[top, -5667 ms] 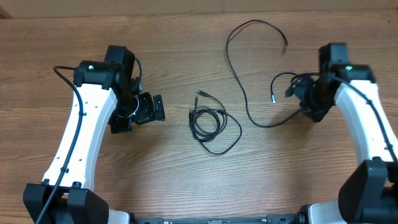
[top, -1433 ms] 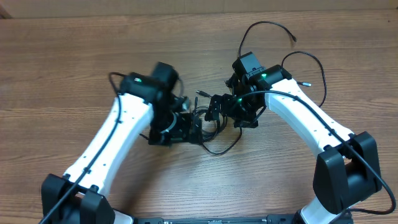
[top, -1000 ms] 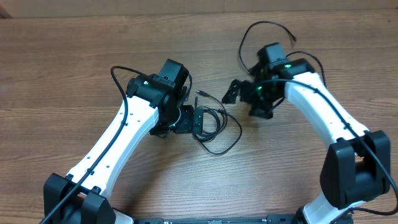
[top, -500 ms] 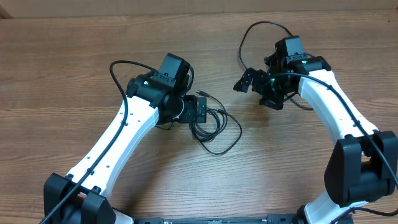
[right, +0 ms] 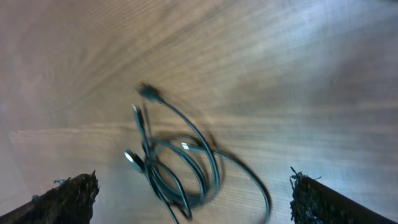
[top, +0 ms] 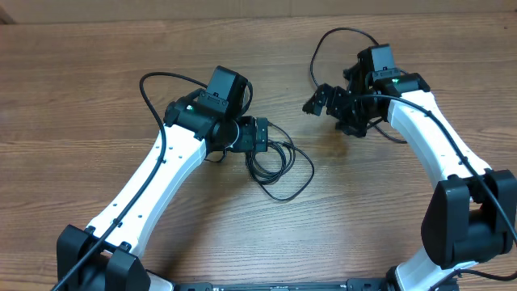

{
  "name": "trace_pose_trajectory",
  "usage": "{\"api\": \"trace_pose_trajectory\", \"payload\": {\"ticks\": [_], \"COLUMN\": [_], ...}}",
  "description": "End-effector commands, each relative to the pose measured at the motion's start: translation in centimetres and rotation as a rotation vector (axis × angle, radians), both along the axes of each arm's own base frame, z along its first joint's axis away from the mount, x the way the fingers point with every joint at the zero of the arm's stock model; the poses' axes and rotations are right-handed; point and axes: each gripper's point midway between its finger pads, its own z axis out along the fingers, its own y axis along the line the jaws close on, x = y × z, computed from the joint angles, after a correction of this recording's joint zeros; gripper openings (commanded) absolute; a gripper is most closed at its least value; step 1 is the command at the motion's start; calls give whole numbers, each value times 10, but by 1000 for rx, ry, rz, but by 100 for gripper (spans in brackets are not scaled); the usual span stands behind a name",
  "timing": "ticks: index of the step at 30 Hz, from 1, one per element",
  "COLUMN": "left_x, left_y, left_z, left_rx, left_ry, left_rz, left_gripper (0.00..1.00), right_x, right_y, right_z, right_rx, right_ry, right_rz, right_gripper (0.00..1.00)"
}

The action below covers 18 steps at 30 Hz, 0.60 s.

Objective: Untangle cables

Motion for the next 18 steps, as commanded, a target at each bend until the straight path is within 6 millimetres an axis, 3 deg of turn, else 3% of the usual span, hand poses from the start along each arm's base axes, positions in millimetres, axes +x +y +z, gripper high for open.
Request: {"api": "trace_pose_trajectory", "payload": {"ticks": [1, 7, 13, 18], "left_x": [4, 4, 2, 1], "left_y": [7, 6, 6, 6], "left_z": [-1, -1, -1, -2], "left_rx": [30, 30, 13, 10], "left_ry": [-18, -18, 1, 14], "left_rz": [14, 14, 49, 66], "left_gripper": [100, 100, 99, 100], "right_x": [8, 8, -20, -9], "right_y": [0, -21, -21, -39], "right_z": [3, -8, -15, -19], "right_rx": [-4, -134, -130, -221], "right_ry": [-45, -33, 89, 69], "right_rz": [-3, -49, -30, -132], "right_gripper": [100, 100, 96, 88]}}
